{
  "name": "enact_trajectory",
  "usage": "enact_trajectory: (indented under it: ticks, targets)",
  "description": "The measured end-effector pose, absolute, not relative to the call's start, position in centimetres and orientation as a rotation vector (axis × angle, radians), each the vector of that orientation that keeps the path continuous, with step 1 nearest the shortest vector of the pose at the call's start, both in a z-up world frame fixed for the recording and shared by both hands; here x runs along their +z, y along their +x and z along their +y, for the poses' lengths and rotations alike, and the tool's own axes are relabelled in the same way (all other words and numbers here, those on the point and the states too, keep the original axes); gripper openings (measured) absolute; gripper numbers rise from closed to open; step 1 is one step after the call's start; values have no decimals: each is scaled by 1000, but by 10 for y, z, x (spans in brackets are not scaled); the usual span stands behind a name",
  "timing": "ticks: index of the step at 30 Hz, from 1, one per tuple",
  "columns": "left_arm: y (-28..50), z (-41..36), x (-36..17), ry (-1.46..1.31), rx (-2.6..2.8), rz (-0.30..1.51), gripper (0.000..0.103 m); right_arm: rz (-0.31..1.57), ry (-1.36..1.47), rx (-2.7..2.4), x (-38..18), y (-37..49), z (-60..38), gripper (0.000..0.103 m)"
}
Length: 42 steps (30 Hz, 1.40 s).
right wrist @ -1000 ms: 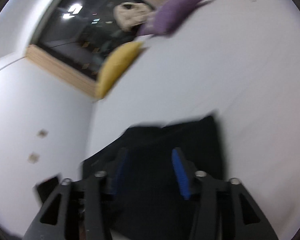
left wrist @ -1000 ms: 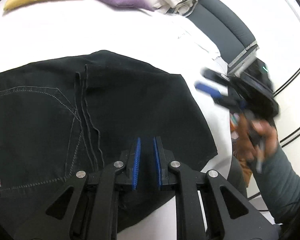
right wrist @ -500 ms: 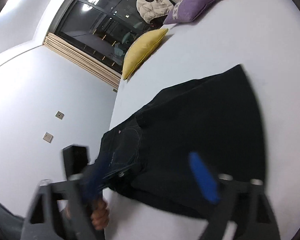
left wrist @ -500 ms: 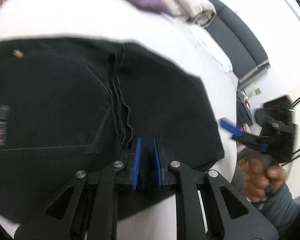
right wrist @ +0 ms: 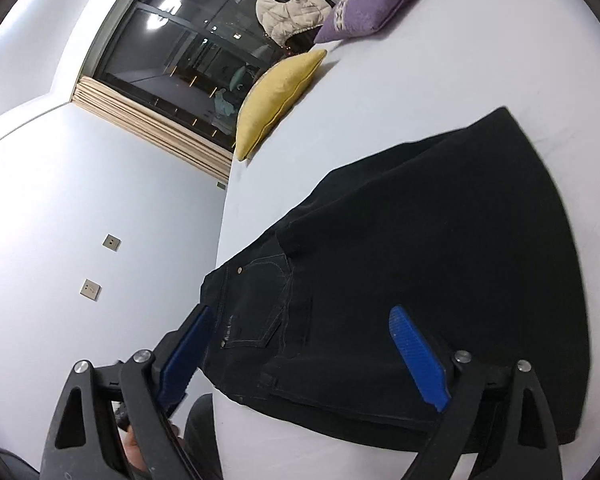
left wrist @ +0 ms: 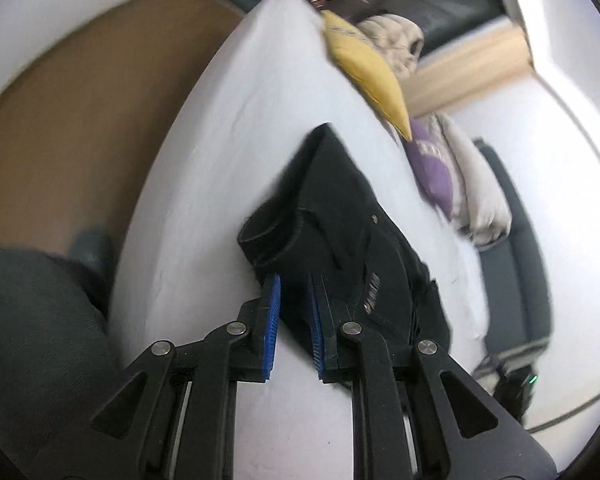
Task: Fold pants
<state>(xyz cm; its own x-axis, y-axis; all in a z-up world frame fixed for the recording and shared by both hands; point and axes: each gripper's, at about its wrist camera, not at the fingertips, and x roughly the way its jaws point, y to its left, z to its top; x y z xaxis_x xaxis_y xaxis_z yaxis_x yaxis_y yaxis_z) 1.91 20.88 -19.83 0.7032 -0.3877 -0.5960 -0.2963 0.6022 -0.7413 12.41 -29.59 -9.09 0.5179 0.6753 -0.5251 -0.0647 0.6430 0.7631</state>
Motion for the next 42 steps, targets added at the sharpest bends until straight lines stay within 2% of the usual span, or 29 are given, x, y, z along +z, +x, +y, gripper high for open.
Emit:
enact_trajectory:
  ticks: [5,7,8,10,11,21,29,30,31,32,33,34,39,42]
  targets:
    - [12,230,-212,-1006,-88,782,13,952,734,511,-88,109,-303,90]
    - [4,235,-207,-1051,-104,753,16,957,732,505,-93,104,-300,90]
    - [4,232,-205,-1061,-102,749,24,956,732,506,-93,101,-306,90]
    - [-1,229,-207,-1087,-86,743,58,956,730,504,-93,105,-304,90]
    - [-1,229,-207,-1099,-81,732,81,957,728,503,-92,102,-303,90]
    - [6,228,-211,-1088,-111,746,83,957,724,510,-92,101,-300,83]
    - [19,239,-230,-1230,-104,699,81,955,722,521,-93,103,-298,80]
    - [20,238,-232,-1231,-105,695,78,955,722,522,-93,103,-297,80]
    - [21,238,-232,-1226,-100,695,74,958,721,523,-94,104,-297,78]
    - [21,237,-232,-1212,-91,698,61,962,720,524,-94,105,-296,78]
    - [20,237,-231,-1205,-87,701,41,964,717,525,-95,106,-295,78]
    - [22,235,-232,-1200,-98,706,30,964,715,527,-95,106,-294,78]
    - [27,231,-230,-1182,-93,724,16,968,703,533,-93,113,-290,78]
    - [27,232,-228,-1193,-100,720,12,973,679,558,-89,120,-280,78]
